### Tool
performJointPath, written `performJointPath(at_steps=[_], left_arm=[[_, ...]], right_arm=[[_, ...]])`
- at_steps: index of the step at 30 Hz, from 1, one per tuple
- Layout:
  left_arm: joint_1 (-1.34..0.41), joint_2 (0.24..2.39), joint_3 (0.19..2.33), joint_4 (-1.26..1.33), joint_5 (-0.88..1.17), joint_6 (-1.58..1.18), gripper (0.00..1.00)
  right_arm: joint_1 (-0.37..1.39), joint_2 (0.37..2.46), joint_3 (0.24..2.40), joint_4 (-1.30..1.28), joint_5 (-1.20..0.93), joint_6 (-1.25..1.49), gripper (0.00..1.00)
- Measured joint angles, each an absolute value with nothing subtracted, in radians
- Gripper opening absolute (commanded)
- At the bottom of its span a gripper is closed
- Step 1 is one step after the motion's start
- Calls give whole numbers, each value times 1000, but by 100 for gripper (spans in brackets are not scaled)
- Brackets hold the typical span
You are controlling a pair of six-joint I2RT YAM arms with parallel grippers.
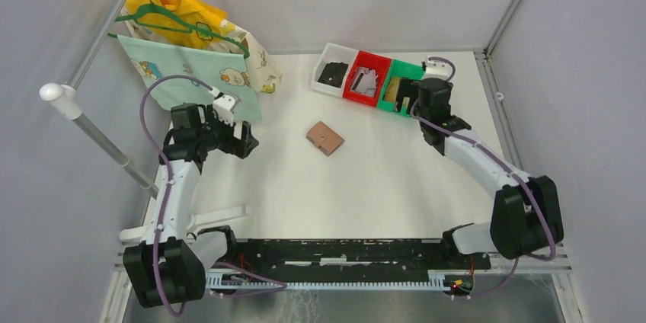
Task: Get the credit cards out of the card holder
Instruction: Move the storage box to the center of the board.
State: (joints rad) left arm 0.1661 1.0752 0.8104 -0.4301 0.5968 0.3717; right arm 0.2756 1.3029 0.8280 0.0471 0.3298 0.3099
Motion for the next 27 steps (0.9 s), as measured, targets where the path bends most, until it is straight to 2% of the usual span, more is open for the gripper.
performJointPath(at_steps=[3,8,12,20,27], left_arm=[[110,1040,811,-523,611,416,100],[-59,1055,823,-597,573,427,100],[-100,1113,869,-610,546,427,100],[-167,1188,919,-613,500,427,100],[-183,1205,935,-617,490,427,100]], right_arm=[[324,1442,993,-27,325,310,98],[376,1640,1214,-121,326,312,88],[396,1781,1367,-187,349,311,81],[398,1961,1525,-257,407,300,78],[397,2104,1668,-280,431,285,69]])
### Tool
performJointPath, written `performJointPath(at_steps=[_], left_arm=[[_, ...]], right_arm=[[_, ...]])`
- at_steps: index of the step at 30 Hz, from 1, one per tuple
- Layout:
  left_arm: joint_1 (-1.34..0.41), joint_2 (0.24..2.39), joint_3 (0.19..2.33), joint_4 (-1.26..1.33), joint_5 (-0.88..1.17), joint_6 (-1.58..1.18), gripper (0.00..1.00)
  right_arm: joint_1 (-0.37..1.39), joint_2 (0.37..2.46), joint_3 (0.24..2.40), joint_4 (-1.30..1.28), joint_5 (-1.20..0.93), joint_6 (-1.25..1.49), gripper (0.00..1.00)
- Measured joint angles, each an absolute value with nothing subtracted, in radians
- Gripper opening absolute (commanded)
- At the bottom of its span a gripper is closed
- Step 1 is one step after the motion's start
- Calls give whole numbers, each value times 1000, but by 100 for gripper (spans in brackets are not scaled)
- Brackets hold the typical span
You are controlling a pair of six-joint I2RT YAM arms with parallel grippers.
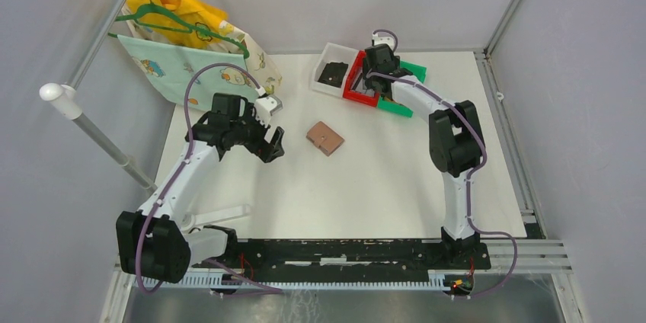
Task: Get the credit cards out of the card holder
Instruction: Move the storage box to the center of the board.
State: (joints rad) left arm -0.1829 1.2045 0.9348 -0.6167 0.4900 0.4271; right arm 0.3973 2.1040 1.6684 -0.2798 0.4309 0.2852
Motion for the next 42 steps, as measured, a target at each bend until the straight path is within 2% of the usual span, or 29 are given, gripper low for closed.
performJointPath(at_steps=[11,21,34,42], left_arm=[[-183,1206,984,-619,491,427,100],[-183,1211,995,-620,492,427,100],[-203,1213,1003,-622,501,426,100],[-219,1212,1003,-624,500,425,100]], right_arm=[[378,2215,1793,-304,453,265,59],[366,2214,1755,-264,449,283,23],[469,1971,1381,-159,495,368,2],[622,1815,1179,-188,620,544,1]])
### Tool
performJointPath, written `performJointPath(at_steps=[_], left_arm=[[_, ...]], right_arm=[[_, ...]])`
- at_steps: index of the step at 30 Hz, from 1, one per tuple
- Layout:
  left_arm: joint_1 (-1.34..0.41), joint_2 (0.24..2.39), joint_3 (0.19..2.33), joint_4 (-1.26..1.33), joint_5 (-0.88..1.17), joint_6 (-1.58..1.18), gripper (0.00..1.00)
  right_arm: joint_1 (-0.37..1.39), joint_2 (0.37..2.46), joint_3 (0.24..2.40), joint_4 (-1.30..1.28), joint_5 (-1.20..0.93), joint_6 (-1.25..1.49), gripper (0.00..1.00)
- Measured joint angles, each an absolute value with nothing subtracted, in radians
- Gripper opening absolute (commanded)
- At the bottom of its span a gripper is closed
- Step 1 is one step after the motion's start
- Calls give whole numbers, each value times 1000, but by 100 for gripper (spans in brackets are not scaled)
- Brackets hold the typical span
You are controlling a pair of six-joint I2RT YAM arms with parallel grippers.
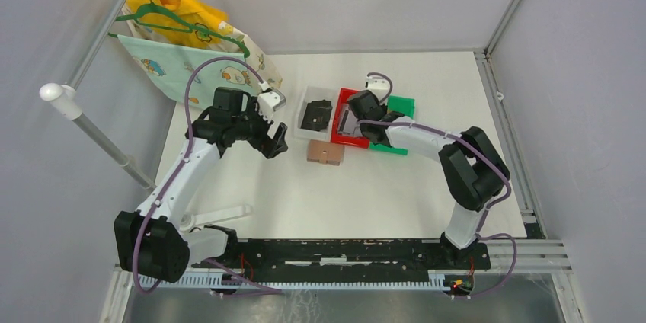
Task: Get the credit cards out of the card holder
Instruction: Move the storage box to the center of the board.
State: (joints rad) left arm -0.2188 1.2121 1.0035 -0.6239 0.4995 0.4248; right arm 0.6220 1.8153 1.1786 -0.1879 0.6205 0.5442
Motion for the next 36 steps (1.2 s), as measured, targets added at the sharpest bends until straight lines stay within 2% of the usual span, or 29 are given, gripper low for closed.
performJointPath(at_steps=[3,4,12,15,17,21,24,26,30,36], left_arm=[[-223,1211,1003,-628,500,424,100],[-223,1210,1003,-629,499,424,100],[-227,1195,1003,-659,500,424,100],[-227,1192,1006,-678,498,425,100],[-227,1192,1011,-690,492,425,100],[-227,1188,1029,-713,458,425,100],[-227,1176,1040,-731,443,425,100],[-227,1166,1048,-748,434,425,100],[-226,1151,1063,-783,407,426,100],[-201,1145,1069,-827,392,428,100]], right_arm=[[674,1776,1132,-208,667,597,1],[692,1769,1124,-217,682,612,6],[741,1737,1108,-247,705,631,77],[743,1670,1096,-235,707,573,94],[747,1583,1054,-195,692,528,98],[781,1368,912,-87,577,426,98],[849,1303,865,-48,490,369,98],[905,1306,853,-37,440,352,97],[998,1369,851,-36,382,353,88],[1055,1602,956,-82,369,367,76]])
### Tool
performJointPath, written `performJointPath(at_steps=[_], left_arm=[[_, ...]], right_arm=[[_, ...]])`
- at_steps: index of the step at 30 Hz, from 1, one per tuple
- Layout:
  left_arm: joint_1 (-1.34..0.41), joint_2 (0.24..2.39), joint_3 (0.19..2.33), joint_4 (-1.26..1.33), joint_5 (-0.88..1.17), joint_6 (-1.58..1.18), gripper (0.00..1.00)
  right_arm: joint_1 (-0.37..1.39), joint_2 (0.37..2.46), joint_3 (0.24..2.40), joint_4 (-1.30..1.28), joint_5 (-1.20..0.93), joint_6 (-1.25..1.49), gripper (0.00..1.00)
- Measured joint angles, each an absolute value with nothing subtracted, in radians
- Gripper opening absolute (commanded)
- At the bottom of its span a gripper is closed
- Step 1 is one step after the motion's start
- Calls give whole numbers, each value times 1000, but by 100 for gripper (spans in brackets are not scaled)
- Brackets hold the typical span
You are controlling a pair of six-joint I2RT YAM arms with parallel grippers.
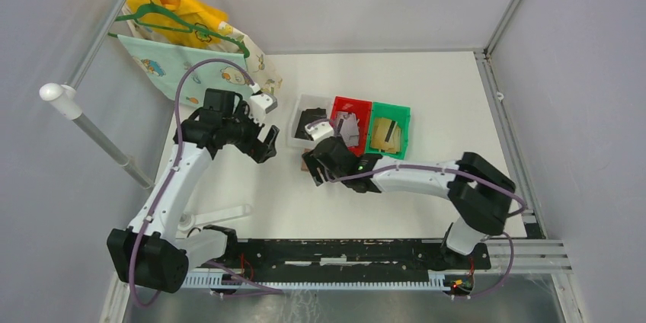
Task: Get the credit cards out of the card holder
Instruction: Move the storage box to the center of the board, then move the card holder to the center of the board.
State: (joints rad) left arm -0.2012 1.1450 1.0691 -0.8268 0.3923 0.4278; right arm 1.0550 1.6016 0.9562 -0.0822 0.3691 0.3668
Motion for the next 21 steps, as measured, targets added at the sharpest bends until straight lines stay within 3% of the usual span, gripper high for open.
performJointPath(at_steps=[8,21], left_arm=[[-123,1145,1102,-875,395,448,100],[-119,1145,1106,-893,419,469,100]], right_arm=[[1060,1826,1175,-131,399,420,62],[1060,1903,1216,-202,502,496,57]])
